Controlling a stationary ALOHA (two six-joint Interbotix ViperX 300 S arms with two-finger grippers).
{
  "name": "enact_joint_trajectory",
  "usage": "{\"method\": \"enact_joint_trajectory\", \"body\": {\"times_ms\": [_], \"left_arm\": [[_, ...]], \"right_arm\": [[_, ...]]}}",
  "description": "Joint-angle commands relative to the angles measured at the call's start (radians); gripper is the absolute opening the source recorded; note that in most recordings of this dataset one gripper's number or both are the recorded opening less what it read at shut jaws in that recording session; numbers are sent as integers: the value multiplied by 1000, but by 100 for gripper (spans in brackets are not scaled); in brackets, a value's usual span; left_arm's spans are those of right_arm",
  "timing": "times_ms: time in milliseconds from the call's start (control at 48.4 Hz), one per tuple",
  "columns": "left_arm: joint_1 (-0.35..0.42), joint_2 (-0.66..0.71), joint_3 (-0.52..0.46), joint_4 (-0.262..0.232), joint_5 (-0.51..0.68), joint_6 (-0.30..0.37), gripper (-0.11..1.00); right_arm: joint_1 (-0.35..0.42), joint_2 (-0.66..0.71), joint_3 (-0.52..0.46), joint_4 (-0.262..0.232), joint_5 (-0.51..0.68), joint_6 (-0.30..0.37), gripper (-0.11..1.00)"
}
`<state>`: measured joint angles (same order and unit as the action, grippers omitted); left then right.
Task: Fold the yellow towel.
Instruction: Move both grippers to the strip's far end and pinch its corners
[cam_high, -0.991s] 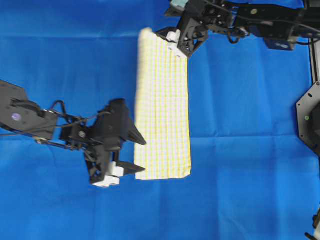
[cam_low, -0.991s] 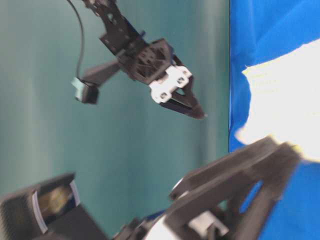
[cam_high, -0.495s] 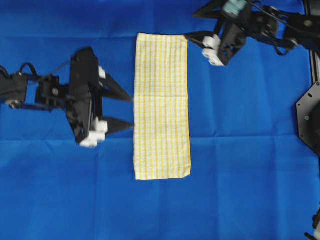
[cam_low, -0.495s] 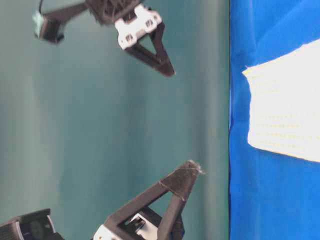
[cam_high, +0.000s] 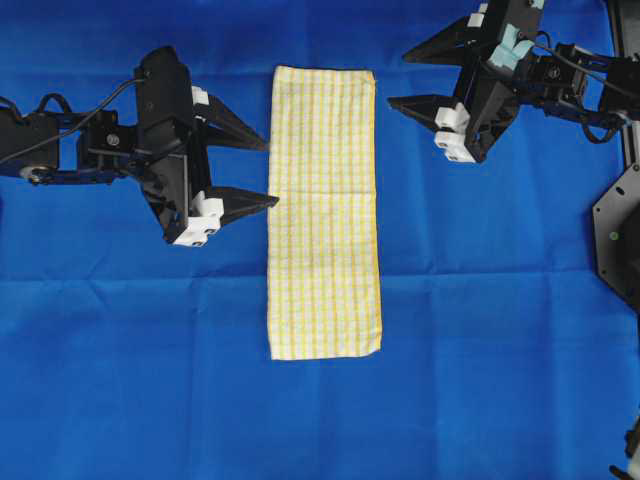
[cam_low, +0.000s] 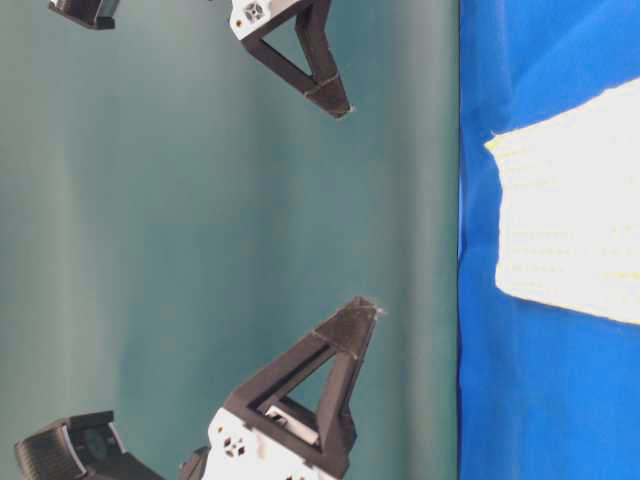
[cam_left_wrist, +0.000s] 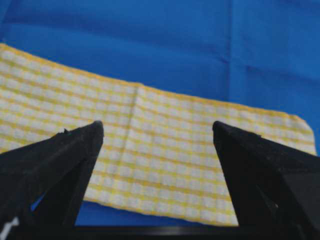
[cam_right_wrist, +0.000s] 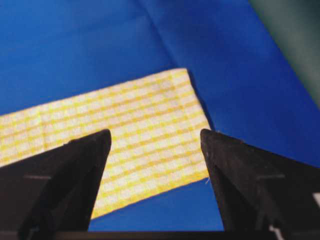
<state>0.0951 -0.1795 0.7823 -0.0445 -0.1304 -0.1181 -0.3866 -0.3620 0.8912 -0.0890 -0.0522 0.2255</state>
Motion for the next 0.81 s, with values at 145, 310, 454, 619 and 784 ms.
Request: {"method": "enact_joint_trajectory", "body": {"times_ms": [145,310,454,619,784], "left_arm": [[66,20,-32,-2,-20,6,86],[156,109,-35,-2,-106,44,86],[221,213,-66,-2,-167,57,87],[282,316,-115,-2,-173,61,87],[319,399,-149,-2,-178,61,87]], "right_arm": [[0,55,-52,-3,-9,-8,77],[-40,163,-103,-3,-6,-8,77],[-84,273,-135,-2,-9,-8,77],[-117,387,-169,-2,-11,-3,77],[-123,454,-198,5,-12,6,77]]}}
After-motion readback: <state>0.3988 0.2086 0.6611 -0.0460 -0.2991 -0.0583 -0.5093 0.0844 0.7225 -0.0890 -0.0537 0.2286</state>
